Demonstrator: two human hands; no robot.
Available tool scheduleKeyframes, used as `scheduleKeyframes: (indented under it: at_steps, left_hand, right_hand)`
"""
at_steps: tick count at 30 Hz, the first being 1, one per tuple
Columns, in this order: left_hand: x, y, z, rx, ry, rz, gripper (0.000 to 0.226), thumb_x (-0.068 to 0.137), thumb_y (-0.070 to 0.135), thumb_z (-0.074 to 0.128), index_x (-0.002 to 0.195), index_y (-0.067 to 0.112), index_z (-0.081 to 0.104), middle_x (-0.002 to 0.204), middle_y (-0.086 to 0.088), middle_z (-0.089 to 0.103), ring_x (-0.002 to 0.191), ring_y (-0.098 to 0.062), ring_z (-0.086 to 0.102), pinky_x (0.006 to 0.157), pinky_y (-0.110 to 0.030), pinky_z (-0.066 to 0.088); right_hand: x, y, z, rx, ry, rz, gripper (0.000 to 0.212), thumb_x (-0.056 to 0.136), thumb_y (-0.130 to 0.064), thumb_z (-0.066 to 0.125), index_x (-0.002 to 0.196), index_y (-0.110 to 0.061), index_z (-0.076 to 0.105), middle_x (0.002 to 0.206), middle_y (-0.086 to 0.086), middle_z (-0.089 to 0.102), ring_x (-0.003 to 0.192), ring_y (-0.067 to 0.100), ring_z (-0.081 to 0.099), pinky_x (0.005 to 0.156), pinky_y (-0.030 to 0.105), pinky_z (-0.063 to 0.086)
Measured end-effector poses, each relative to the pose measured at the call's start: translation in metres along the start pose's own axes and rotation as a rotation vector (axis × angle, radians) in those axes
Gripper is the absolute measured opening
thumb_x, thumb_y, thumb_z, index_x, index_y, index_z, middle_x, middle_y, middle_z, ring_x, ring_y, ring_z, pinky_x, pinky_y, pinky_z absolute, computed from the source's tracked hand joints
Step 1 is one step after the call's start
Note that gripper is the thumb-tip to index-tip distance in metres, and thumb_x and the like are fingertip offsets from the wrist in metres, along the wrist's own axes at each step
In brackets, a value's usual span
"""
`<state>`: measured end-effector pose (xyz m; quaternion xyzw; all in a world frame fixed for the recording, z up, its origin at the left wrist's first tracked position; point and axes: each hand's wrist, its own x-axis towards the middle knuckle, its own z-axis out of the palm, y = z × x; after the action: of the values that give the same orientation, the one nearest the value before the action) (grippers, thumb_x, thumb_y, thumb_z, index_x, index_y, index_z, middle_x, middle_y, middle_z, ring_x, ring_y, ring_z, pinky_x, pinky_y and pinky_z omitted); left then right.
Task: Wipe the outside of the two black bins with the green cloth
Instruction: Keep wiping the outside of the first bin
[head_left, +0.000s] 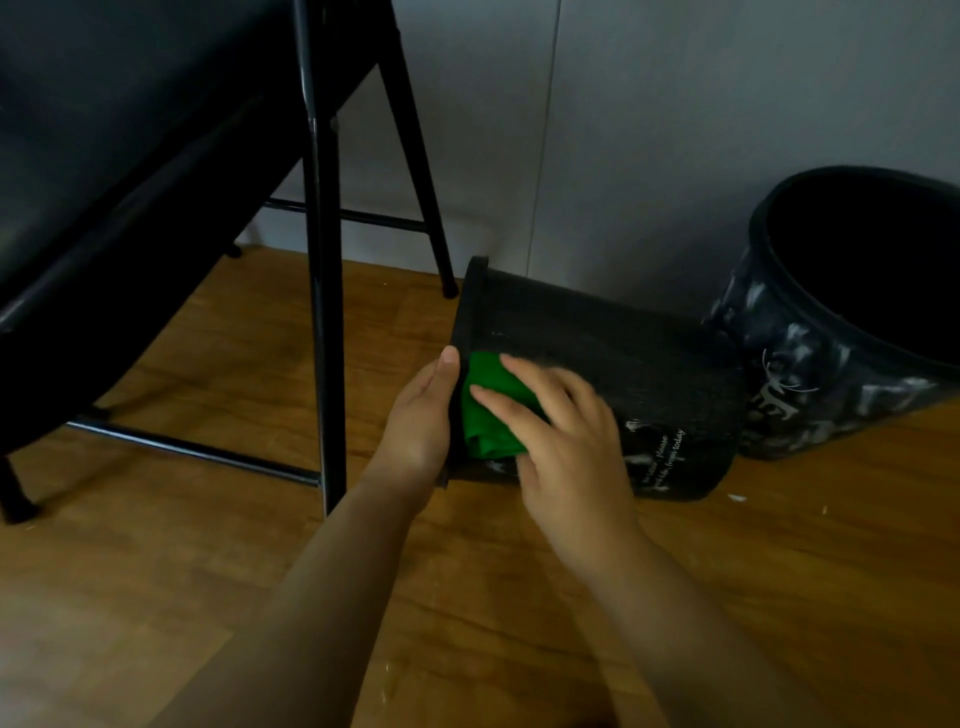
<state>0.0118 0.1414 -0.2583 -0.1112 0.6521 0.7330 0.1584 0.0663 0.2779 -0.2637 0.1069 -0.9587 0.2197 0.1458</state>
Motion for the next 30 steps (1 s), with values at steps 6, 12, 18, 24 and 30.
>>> scheduleKeyframes:
  at_steps: [6,12,18,24,30]
  left_hand:
    - [0.0,0.002,0.003,0.018,-0.004,-0.021,0.046,0.103,0.049,0.038,0.124,0.019,0.064,0.111,-0.006,0.073,0.104,-0.022,0.07,0.091,-0.041,0.055]
    - [-0.001,0.004,-0.002,0.067,0.012,-0.009,0.044,0.103,0.047,0.038,0.116,0.017,0.068,0.107,-0.005,0.075,0.102,-0.021,0.071,0.09,-0.04,0.054]
    - [-0.002,0.008,0.005,0.113,0.047,-0.015,0.044,0.102,0.053,0.036,0.115,0.023,0.066,0.107,-0.003,0.074,0.1,-0.019,0.071,0.092,-0.042,0.054]
    - [-0.005,0.01,0.005,0.137,0.104,-0.014,0.045,0.102,0.05,0.038,0.106,0.018,0.069,0.102,-0.007,0.074,0.095,-0.022,0.071,0.087,-0.039,0.056]
    - [-0.007,0.011,0.014,0.125,0.13,-0.001,0.04,0.102,0.052,0.036,0.104,0.027,0.067,0.101,-0.003,0.073,0.094,-0.02,0.071,0.087,-0.041,0.056]
  right_hand:
    - [-0.003,-0.002,-0.001,0.019,0.163,0.292,0.062,0.077,-0.004,0.06,0.134,-0.025,0.054,0.147,-0.001,0.041,0.134,0.026,0.034,0.109,0.051,0.036]
    - [-0.009,0.003,-0.001,0.002,0.024,0.043,0.061,0.079,-0.006,0.053,0.135,-0.029,0.054,0.147,-0.003,0.042,0.134,0.024,0.035,0.11,0.048,0.033]
    - [-0.007,0.002,-0.005,0.035,0.196,0.363,0.064,0.077,-0.004,0.062,0.135,-0.026,0.053,0.147,-0.002,0.04,0.135,0.026,0.033,0.108,0.052,0.037]
    - [-0.017,0.008,-0.005,-0.002,0.028,0.06,0.065,0.077,-0.002,0.058,0.135,-0.03,0.054,0.147,-0.004,0.041,0.135,0.023,0.034,0.11,0.049,0.034]
    - [-0.018,0.008,-0.007,0.054,0.217,0.369,0.064,0.076,-0.004,0.059,0.136,-0.026,0.052,0.147,-0.001,0.04,0.134,0.027,0.034,0.106,0.054,0.039]
